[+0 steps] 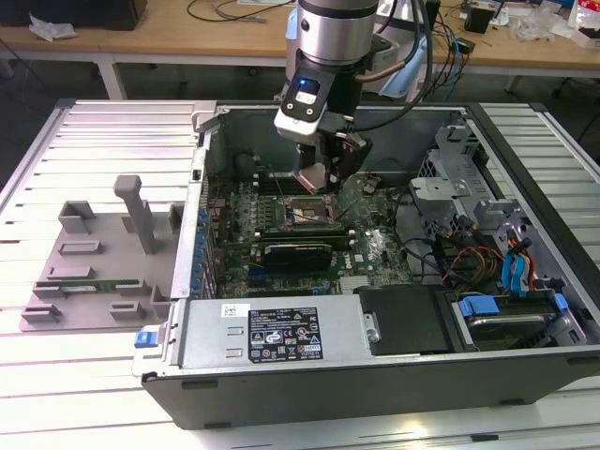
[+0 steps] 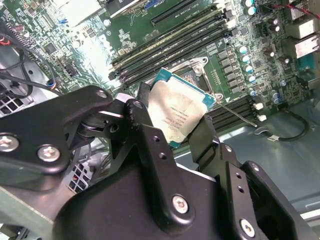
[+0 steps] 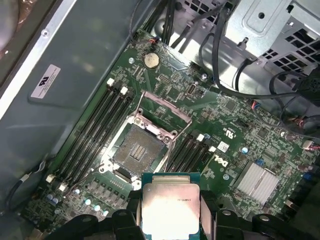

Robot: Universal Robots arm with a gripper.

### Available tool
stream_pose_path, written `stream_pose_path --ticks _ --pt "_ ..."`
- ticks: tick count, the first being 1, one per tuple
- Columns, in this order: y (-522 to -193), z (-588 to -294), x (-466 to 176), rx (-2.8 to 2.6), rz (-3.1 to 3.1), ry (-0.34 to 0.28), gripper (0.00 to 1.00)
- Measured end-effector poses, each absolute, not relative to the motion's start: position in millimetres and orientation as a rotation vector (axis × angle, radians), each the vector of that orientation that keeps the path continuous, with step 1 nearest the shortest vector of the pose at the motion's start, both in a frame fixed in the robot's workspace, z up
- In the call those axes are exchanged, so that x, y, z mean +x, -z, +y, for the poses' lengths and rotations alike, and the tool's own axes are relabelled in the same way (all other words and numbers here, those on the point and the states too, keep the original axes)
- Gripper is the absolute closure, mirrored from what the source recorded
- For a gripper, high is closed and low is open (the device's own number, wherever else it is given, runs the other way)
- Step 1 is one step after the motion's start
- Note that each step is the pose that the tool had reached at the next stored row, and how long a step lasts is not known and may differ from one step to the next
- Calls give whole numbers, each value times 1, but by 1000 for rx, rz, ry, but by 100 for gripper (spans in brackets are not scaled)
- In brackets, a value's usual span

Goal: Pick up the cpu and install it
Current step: 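Place the cpu into insertion slot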

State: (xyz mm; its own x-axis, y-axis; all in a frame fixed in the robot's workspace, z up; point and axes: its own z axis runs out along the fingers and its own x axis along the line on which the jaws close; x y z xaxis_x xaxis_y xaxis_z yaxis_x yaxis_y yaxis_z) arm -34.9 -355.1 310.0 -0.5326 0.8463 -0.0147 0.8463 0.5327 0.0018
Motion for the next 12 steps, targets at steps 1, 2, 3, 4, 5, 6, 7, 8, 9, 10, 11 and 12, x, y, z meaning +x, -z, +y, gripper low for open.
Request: stream_pose_path --ticks 1,2,3,4,5,6,7,8,9,10,11,12 --pt "-310 -355 -35 1520 2734 9 45" --pt "-310 -355 -35 1528 2729 9 45" --pt "-310 -355 -35 1534 2726 9 45" --pt "-310 -355 -35 1538 2723 9 45" --pt "-310 -355 -35 1546 2719 9 45" --pt "-310 -355 -35 1551 2716 9 45" --pt "-310 -355 -35 1561 2711 9 45" --pt "-310 -355 -35 1567 2707 9 45" --pt "-310 -355 -35 1572 2704 9 45" --pt "-310 -355 -35 1582 2698 10 45" --pt "-310 -355 -35 1593 2692 10 45" --pt "-310 -355 -35 1602 2686 10 45"
